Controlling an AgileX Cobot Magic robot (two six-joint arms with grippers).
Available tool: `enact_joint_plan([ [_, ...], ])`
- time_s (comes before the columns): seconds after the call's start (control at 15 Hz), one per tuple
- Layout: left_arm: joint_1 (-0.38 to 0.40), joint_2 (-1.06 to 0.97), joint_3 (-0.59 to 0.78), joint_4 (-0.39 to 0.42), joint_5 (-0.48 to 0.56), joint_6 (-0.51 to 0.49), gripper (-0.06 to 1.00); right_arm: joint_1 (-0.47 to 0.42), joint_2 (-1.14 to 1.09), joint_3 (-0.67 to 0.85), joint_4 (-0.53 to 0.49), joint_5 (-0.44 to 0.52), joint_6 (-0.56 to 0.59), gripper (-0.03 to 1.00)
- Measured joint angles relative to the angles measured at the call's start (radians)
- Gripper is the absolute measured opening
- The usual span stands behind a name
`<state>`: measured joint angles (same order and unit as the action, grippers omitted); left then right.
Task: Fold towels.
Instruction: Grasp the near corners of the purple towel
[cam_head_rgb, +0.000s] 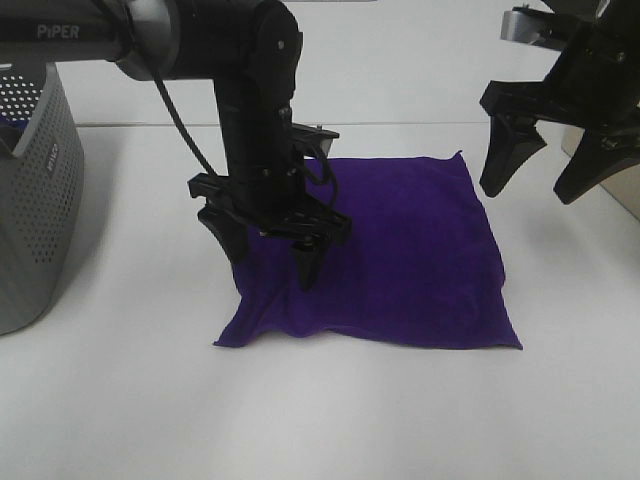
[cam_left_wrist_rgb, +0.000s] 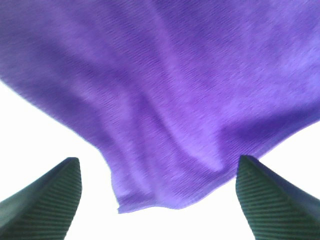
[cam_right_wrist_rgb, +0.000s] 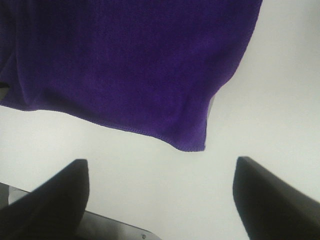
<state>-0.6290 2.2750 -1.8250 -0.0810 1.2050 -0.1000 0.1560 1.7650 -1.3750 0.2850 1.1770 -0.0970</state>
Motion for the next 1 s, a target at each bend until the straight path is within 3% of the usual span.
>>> enact_joint_plan([
  [0.27, 0.040, -0.110, 0.126, 0.008, 0.004, 0.004, 0.77, -0.100, -0.129, 0.158, -0.003, -0.085, -0.006, 0.73],
  [0.33, 0.112, -0.166, 0.233, -0.090, -0.008, 0.070, 0.77, -0.191, -0.202, 0.258, 0.097, -0.154, -0.100, 0.73],
  [0.47, 0.186, -0.178, 0.313, -0.225, -0.076, 0.162, 0.77, -0.233, -0.229, 0.348, 0.199, -0.199, -0.202, 0.73],
  [0.8, 0.294, -0.179, 0.461, -0.450, -0.269, 0.363, 0.77, -0.233, -0.195, 0.422, 0.202, -0.316, -0.237, 0.73],
  [1.0, 0.303, -0.177, 0.545, -0.533, -0.353, 0.466, 0.77, -0.233, -0.192, 0.430, 0.206, -0.399, -0.246, 0.73],
])
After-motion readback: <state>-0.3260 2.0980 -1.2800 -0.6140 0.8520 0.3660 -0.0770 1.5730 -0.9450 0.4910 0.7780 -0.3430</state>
